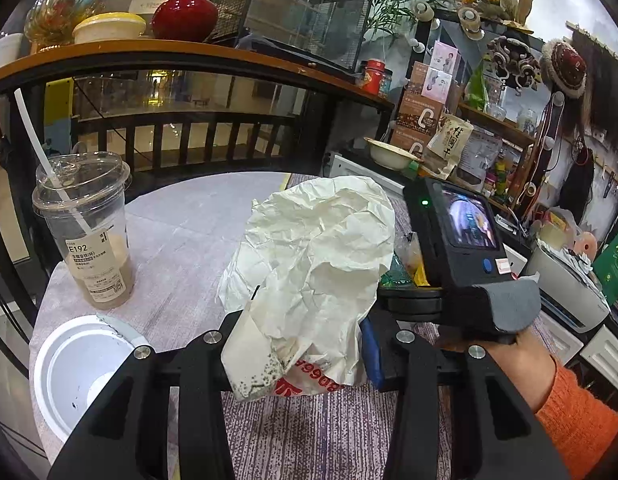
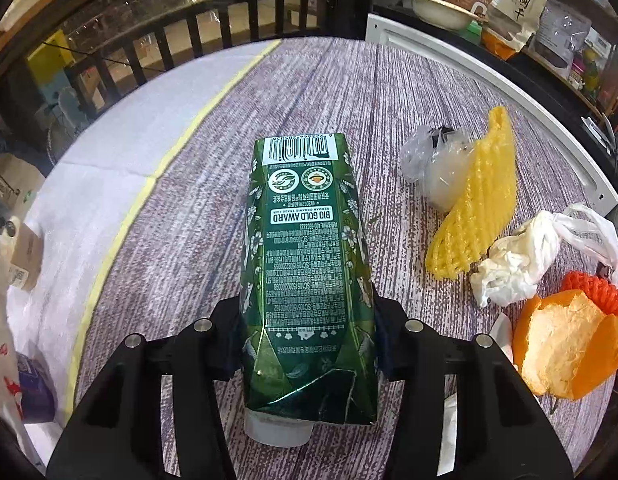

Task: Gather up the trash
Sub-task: 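Carry the green carton over the bin and open the right tool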

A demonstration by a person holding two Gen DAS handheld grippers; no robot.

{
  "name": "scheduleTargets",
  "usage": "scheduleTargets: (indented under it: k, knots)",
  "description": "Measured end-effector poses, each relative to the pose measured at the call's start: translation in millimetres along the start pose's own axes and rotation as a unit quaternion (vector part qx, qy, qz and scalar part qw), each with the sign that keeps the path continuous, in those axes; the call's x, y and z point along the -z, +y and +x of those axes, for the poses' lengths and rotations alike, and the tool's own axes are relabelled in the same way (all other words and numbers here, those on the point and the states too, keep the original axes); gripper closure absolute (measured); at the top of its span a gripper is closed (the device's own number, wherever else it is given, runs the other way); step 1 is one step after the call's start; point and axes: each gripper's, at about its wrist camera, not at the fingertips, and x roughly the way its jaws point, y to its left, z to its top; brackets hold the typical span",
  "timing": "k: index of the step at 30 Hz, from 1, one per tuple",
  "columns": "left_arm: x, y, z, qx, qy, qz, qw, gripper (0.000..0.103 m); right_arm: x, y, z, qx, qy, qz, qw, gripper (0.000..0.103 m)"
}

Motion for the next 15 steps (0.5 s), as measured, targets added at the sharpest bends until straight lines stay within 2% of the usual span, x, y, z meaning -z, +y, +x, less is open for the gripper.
scheduleTargets:
  k: [6,12,15]
  knots:
    - [-1,-1,-6,0.008,-0.011,-0.005,0.9999,0.061,17,-5,-34,-0.051,-0.038,0.001,0.998,0.053]
    - [-1,-9,-14,0.021,-0.024,0.001,0.9995,0.061,39,-18,-74,-0.066,-0.094,-0.005,0.993,0.053]
    - [-1,-14,-17,0.030,-0.026,0.002,0.9992,0.061,48,-33,-89,-0.078,-0.105,0.007,0.991,0.053]
